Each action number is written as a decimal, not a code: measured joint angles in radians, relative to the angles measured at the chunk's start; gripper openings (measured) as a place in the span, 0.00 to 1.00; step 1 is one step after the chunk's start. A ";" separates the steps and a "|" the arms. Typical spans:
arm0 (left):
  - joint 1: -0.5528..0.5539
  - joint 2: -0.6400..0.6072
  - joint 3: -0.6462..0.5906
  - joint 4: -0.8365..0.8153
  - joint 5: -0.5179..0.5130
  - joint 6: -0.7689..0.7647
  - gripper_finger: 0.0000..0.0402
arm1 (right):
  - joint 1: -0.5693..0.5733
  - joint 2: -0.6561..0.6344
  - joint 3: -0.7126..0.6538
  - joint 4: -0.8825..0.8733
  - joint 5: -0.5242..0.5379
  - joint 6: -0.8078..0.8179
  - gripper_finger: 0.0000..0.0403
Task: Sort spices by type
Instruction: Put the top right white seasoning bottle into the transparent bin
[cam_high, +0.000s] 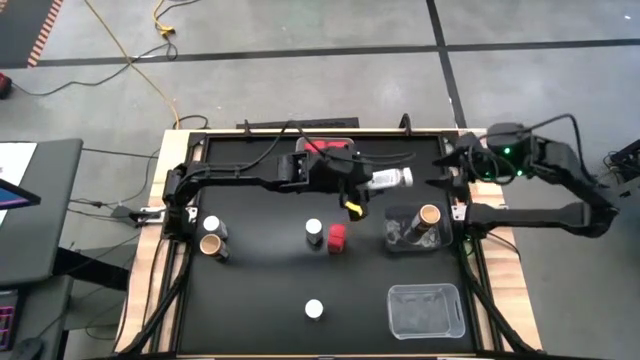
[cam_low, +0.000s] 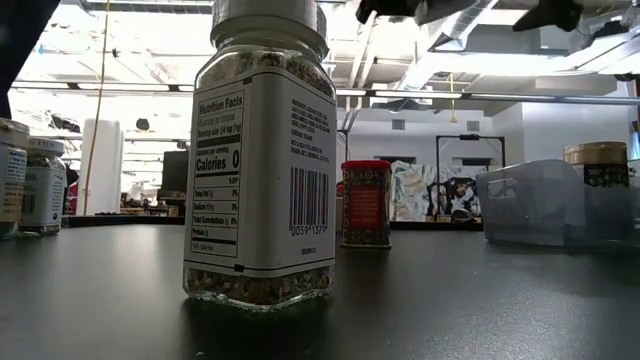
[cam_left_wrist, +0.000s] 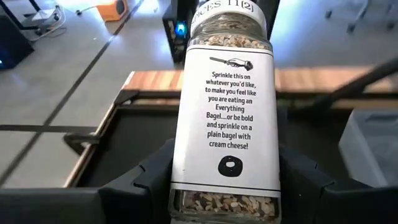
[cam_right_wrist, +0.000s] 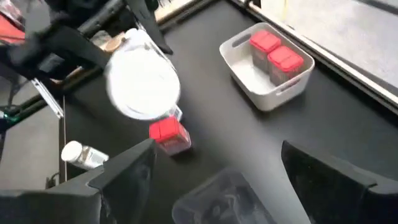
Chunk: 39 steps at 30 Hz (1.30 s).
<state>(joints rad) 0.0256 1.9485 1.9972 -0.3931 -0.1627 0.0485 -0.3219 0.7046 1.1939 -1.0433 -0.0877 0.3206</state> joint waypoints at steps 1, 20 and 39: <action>0.003 0.000 0.000 0.016 0.011 -0.024 0.49 | 0.010 -0.018 -0.039 0.053 -0.001 0.000 0.92; 0.031 0.000 0.000 -0.001 0.110 -0.271 0.49 | 0.083 0.025 -0.162 0.442 0.008 -0.321 0.92; 0.018 0.000 0.000 -0.037 0.158 -0.205 0.50 | 0.087 0.147 -0.162 0.452 -0.154 -0.348 0.83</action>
<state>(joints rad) 0.0441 1.9488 1.9972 -0.4299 -0.0048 -0.1569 -0.2353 0.8519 1.0317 -0.5911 -0.2420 -0.0272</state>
